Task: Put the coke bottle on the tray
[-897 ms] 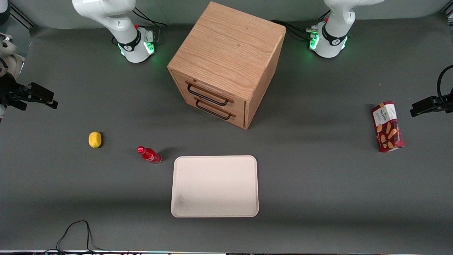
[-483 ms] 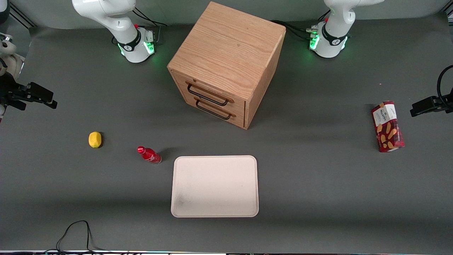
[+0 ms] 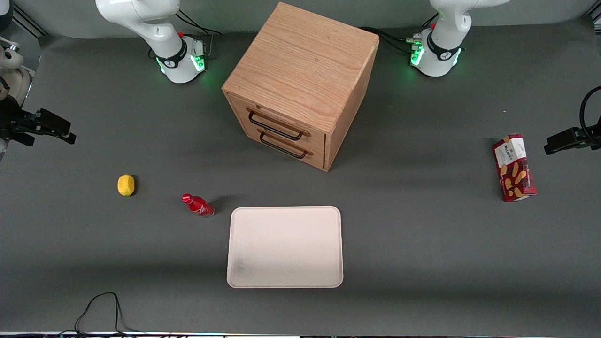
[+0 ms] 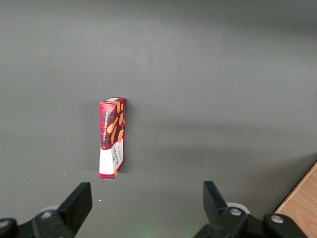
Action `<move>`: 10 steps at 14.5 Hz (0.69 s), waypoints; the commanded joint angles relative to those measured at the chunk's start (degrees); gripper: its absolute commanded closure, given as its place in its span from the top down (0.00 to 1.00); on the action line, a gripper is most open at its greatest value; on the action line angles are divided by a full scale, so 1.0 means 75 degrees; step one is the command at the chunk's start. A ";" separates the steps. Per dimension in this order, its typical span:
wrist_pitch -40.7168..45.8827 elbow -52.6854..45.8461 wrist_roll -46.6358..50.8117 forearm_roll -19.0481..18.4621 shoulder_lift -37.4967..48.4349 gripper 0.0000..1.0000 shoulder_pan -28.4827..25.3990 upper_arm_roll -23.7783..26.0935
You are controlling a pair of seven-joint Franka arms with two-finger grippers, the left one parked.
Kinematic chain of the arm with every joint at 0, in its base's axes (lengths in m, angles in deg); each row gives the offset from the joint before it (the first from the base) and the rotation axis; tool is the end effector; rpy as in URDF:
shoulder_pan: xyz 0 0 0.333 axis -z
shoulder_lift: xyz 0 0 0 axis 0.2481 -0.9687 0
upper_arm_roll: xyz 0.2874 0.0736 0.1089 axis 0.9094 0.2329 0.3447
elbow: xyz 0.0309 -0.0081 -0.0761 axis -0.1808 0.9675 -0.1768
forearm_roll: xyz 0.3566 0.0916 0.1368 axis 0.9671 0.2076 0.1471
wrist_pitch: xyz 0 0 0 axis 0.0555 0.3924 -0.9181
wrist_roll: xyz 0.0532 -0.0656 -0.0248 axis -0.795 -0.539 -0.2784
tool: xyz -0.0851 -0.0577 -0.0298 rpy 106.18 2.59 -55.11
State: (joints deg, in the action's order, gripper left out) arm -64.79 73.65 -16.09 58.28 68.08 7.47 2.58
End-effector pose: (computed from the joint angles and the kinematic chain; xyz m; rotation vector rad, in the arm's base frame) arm 0.5603 -0.0113 0.6404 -3.1389 -0.0095 -0.0091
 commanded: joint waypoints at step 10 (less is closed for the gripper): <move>0.0080 -0.2136 0.1526 0.0354 -0.1955 1.00 -0.1388 -0.0139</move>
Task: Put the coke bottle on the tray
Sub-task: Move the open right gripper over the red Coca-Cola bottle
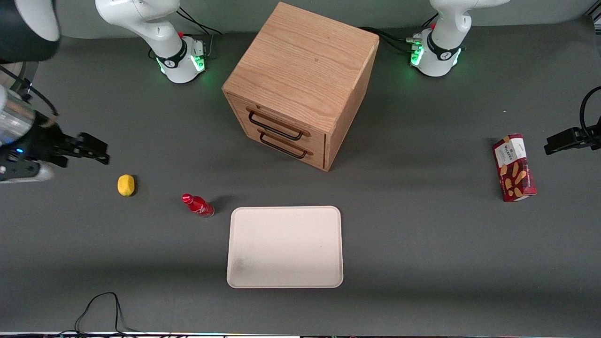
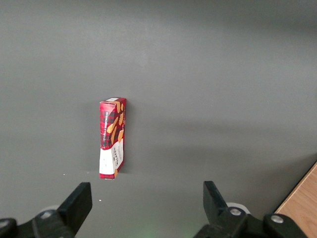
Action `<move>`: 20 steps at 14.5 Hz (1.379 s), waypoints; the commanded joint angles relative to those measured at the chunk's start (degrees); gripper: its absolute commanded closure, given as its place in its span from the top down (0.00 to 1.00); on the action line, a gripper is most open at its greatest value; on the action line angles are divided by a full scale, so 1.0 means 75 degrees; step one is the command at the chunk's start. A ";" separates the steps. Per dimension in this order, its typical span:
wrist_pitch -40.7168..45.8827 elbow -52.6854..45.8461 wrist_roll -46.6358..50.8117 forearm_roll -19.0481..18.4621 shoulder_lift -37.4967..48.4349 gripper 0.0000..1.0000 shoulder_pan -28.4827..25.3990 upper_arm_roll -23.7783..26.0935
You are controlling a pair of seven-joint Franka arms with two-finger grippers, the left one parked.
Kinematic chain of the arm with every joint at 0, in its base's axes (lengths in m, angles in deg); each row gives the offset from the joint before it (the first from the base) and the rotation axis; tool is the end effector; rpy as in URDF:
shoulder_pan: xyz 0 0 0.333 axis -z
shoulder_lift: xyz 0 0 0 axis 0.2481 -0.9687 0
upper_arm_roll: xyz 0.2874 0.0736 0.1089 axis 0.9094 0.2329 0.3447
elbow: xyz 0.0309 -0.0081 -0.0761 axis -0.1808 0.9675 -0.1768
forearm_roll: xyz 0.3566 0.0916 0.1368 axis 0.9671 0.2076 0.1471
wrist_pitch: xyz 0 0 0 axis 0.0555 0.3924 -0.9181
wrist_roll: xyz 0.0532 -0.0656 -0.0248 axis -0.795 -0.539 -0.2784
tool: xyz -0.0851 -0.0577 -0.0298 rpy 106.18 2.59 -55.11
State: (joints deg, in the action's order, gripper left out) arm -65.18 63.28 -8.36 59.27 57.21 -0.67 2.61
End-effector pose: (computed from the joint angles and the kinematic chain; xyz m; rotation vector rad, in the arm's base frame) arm 0.6120 0.0866 0.6149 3.1352 0.0279 0.0101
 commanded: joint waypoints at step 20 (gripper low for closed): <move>-0.2921 0.2582 0.0989 0.0234 -0.0074 1.00 -0.0843 -0.0026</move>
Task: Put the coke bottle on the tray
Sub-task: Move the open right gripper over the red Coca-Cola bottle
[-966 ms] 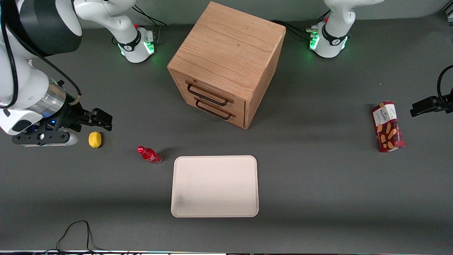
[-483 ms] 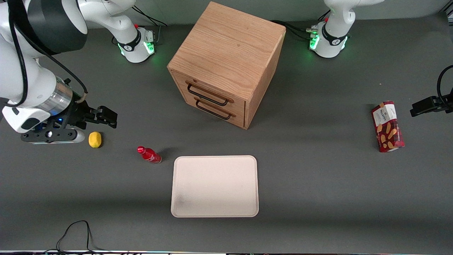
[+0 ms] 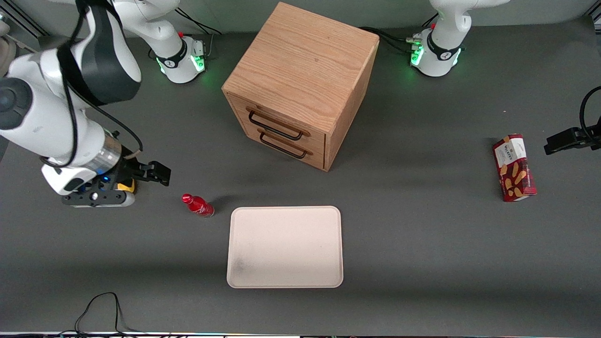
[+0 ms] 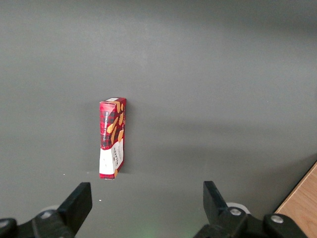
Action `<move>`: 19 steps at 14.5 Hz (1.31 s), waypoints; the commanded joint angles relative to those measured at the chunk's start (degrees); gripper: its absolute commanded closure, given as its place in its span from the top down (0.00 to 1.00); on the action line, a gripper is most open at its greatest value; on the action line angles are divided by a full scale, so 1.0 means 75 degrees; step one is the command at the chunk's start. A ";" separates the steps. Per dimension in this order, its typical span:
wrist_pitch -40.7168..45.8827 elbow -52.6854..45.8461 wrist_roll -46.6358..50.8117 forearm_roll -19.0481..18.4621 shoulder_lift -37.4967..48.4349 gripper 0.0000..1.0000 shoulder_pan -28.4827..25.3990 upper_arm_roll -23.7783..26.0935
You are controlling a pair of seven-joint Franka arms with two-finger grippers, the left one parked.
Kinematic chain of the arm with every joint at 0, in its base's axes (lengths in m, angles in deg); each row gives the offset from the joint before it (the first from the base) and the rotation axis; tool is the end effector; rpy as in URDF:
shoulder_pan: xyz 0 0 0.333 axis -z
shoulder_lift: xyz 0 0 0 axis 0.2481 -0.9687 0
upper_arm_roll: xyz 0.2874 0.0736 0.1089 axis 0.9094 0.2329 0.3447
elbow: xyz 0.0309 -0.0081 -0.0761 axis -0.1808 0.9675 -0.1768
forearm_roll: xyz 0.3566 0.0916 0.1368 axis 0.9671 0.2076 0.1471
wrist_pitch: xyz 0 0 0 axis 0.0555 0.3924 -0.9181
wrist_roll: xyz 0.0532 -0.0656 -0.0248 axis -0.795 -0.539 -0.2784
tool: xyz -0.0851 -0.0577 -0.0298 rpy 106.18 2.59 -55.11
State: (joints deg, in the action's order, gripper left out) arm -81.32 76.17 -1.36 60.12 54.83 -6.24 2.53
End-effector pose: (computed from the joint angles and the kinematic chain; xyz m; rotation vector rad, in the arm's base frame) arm 0.6263 0.1495 0.5065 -3.1359 0.0265 -0.0326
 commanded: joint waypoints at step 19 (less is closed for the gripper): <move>-0.4524 0.3164 -0.0026 0.0028 -0.0613 1.00 -0.0088 0.0267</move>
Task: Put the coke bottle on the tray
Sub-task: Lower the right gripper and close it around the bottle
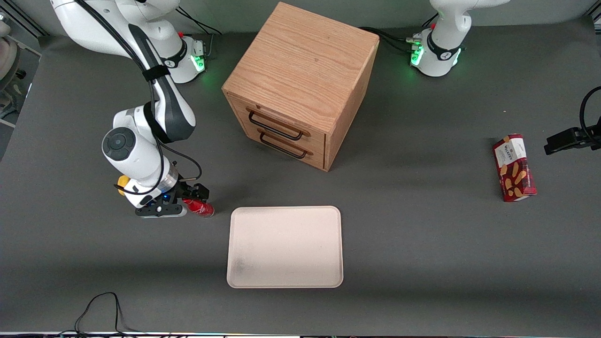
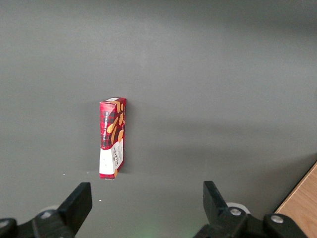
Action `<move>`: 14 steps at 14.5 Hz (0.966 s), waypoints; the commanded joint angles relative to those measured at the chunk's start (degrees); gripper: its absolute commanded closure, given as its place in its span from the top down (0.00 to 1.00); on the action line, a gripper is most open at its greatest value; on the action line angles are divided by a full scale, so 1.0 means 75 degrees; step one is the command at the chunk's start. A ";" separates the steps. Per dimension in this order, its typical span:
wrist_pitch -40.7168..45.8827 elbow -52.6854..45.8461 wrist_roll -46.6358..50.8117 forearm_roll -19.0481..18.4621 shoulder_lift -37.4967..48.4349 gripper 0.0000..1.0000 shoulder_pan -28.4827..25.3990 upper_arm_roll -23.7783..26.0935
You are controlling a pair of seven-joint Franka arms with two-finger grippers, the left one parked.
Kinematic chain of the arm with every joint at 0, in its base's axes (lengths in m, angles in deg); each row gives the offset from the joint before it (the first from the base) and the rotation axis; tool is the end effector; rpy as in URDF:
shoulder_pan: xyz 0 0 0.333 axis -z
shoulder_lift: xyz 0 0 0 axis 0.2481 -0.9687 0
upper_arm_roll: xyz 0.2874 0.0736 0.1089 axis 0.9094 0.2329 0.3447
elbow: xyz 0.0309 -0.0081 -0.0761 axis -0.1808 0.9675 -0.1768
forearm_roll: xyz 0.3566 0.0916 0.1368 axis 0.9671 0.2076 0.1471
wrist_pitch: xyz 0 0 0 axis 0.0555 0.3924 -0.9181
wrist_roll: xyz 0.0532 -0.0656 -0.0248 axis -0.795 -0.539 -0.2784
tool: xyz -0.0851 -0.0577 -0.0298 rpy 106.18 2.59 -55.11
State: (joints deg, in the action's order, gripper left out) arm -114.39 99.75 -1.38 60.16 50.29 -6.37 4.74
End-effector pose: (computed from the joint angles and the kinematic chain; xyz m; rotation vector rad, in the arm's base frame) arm 0.6045 0.1613 0.3162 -3.1180 -0.0129 -0.1651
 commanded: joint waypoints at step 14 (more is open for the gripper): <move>0.0235 -0.0168 -0.0585 0.0034 0.0121 0.00 0.0034 -0.0028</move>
State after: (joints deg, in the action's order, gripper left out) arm -114.29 99.59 -3.38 60.02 50.14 -6.33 4.66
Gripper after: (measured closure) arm 0.670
